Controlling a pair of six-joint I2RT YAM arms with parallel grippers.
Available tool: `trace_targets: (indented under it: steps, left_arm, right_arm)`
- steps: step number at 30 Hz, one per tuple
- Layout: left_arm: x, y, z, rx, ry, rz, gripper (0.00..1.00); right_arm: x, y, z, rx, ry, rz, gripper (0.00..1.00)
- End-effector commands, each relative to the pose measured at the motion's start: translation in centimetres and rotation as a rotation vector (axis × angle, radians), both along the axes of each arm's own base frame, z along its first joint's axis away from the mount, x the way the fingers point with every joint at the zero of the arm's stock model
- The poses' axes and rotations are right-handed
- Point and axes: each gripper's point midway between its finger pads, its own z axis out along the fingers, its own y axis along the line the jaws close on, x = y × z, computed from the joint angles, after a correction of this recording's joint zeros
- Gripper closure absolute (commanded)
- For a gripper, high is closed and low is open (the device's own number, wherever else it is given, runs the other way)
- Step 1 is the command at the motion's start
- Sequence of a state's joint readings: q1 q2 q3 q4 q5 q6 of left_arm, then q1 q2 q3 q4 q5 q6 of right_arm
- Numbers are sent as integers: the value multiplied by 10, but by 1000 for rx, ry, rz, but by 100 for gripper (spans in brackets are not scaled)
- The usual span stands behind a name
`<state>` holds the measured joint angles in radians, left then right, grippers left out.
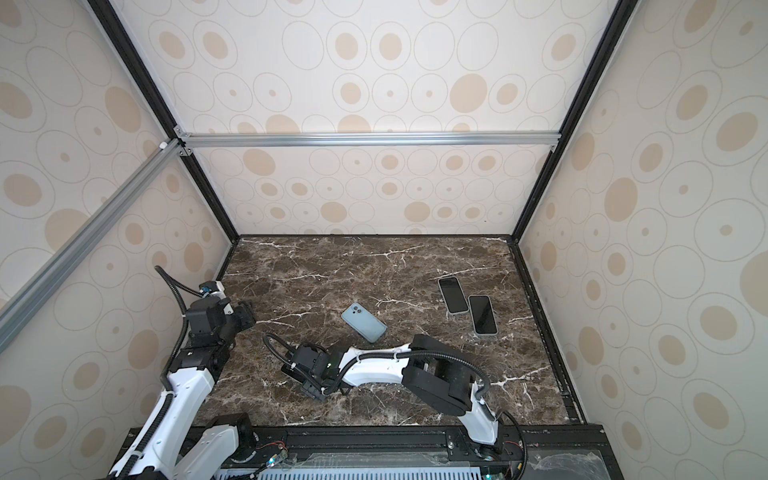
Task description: Put the phone into the phone case
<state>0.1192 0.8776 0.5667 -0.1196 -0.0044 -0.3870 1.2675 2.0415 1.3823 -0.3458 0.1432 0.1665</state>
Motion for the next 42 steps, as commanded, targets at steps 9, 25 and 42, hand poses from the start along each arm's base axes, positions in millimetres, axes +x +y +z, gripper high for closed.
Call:
trace_targets:
  steps: [9,25,42]
  left_arm:
    - [1,3,5,-7,-23,12,39]
    - [-1,4,6,-5,-31,15,39]
    - [6,-19,-6,-72,-17,-100,38]
  right_arm:
    - [17,31,5,-21,-13,-19,3]
    - [18,25,-24,-74,82,-31,17]
    - [33,13,30,78,0,-56,48]
